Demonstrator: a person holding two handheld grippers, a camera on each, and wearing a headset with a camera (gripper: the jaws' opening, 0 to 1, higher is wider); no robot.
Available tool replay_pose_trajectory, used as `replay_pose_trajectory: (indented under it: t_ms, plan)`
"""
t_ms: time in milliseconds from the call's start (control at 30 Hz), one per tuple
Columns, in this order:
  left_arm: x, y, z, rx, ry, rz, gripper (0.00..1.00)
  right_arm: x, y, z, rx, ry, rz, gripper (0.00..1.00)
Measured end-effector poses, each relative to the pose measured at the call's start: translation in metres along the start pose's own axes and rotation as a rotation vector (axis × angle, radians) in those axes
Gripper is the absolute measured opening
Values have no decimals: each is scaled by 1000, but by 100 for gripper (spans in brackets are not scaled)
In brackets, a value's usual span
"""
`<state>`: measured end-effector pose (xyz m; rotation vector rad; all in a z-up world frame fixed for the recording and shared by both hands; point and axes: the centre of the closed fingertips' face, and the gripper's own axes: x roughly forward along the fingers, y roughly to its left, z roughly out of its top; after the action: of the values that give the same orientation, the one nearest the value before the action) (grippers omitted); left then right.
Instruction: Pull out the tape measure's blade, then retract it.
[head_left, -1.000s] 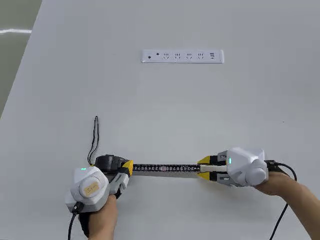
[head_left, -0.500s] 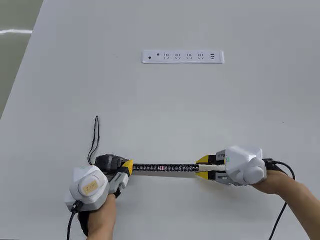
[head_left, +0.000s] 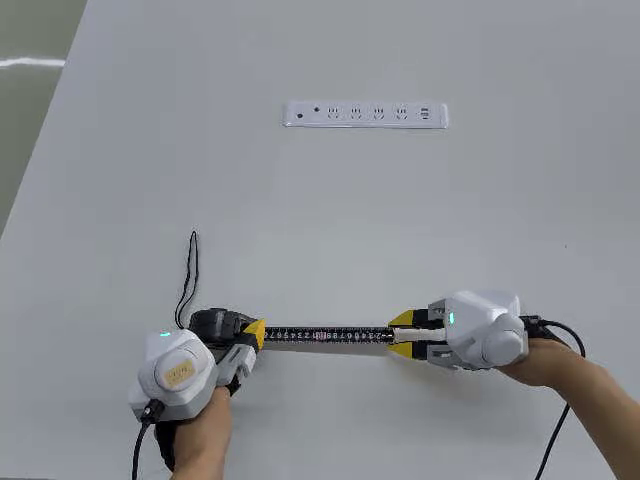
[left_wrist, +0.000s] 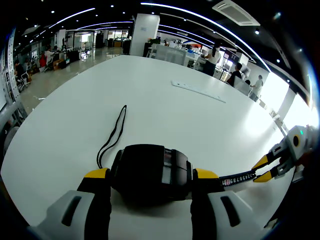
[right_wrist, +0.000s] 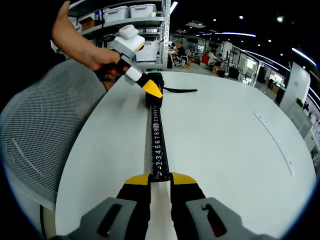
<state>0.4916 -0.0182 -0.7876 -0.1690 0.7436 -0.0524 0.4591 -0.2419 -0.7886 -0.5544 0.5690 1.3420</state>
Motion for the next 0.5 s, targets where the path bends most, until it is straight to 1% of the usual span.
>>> replay_pose_trajectory:
  t_ms: [133,500]
  plan:
    - [0,0,0,1,2,-2,61,1,-1,3,-2,-2,1,13]
    - [0,1,0,0,0,-4,61,4,-1,4,-2,-2,5,13]
